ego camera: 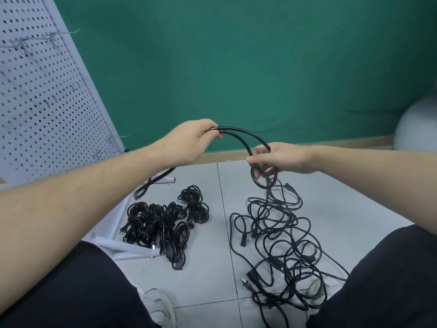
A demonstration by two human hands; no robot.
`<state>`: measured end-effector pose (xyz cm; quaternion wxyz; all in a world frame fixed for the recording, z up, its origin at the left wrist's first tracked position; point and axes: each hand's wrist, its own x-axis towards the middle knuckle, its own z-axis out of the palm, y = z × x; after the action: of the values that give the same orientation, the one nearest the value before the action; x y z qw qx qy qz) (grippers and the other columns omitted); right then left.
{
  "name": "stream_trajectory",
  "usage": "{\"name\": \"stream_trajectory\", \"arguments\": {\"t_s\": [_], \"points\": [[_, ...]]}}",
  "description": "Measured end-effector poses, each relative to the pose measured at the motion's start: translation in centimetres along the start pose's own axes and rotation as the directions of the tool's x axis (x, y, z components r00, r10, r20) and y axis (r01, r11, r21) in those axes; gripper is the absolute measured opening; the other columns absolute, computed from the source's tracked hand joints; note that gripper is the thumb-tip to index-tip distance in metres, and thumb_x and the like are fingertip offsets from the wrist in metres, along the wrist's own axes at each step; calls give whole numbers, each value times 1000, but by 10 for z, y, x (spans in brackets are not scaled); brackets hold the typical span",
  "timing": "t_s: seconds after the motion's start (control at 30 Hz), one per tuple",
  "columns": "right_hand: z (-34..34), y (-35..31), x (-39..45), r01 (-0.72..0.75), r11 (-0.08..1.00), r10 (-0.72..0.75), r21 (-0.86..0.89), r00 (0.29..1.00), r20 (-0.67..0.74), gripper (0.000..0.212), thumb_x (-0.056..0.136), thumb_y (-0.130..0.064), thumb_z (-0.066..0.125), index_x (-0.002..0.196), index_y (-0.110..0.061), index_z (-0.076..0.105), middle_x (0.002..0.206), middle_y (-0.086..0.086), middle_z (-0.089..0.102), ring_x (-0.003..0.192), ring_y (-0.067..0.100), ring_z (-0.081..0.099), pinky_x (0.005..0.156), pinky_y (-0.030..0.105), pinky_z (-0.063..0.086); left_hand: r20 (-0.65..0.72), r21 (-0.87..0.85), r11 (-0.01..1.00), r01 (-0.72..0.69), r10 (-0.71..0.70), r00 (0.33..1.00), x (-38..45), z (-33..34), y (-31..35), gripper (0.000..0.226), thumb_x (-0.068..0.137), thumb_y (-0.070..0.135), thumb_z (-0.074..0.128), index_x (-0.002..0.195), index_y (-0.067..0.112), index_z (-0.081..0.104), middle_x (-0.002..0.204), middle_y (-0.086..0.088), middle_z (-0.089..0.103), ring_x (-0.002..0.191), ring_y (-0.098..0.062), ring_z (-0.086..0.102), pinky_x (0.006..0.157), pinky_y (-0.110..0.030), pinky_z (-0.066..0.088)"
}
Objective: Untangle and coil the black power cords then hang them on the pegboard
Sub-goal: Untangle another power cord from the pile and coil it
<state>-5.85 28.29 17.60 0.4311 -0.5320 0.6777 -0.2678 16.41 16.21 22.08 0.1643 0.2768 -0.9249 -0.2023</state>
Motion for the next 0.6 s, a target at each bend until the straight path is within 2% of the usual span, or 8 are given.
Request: {"name": "stream_trajectory", "arguments": {"t_s": [0.07,0.13,0.2,0.27,0.33,0.43,0.53,0.6], "points": [[-2,-3,0,26,992,-44,-126,989,-139,29,96,-40,64,83,-17,53,73,1,63,67,14,57,73,29,46,39,44,999,23,-25,999,-2,-4,-6,20,109,27,45,111,24,64,71,5,51,59,-11,43,53,-19,32],[-4,-7,2,30,965,-98,-262,963,-252,25,95,-40,65,85,-18,58,70,-4,58,64,14,49,63,26,41,131,101,993,63,-77,988,-3,-6,-13,18,108,29,46,115,24,61,76,3,55,61,-12,45,55,-20,35],[-4,-14,5,48,917,-168,-396,948,-272,23,96,-38,61,86,-18,56,70,-4,54,63,16,45,59,28,37,225,75,986,148,-162,961,-6,-4,-20,12,107,28,48,113,23,58,78,-1,59,59,-16,49,58,-25,41],[0,-19,6,69,857,-209,-511,952,-223,21,98,-35,58,84,-19,52,71,-4,51,66,18,44,59,29,36,356,-124,954,273,-215,909,-12,1,-26,7,104,17,53,111,19,53,74,-6,60,57,-22,56,64,-31,51],[3,-24,5,101,817,-241,-568,954,-178,21,98,-33,57,83,-20,50,74,-4,53,67,18,45,60,25,37,468,-347,868,356,-169,867,-19,7,-26,22,99,6,60,116,15,49,79,-11,63,66,-28,65,74,-43,57],[10,-32,2,164,773,-295,-613,948,-119,18,98,-32,57,86,-21,52,74,-6,54,65,10,47,57,20,36,456,-488,815,313,-68,887,-19,14,-14,28,97,13,68,119,13,52,89,-12,67,81,-26,71,85,-38,58],[21,-36,2,249,742,-324,-622,946,-9,22,100,-37,58,87,-20,52,70,-10,52,59,2,46,57,17,37,376,-302,939,162,-39,926,-12,21,2,22,97,37,68,102,19,58,69,5,61,66,-15,67,66,-23,50],[20,-36,-1,277,811,-317,-516,948,11,22,100,-39,58,87,-22,54,74,-9,59,60,0,47,61,15,41,287,-204,973,105,-43,957,-6,21,5,26,96,45,65,95,20,59,64,9,52,57,-13,56,59,-24,44]]}}
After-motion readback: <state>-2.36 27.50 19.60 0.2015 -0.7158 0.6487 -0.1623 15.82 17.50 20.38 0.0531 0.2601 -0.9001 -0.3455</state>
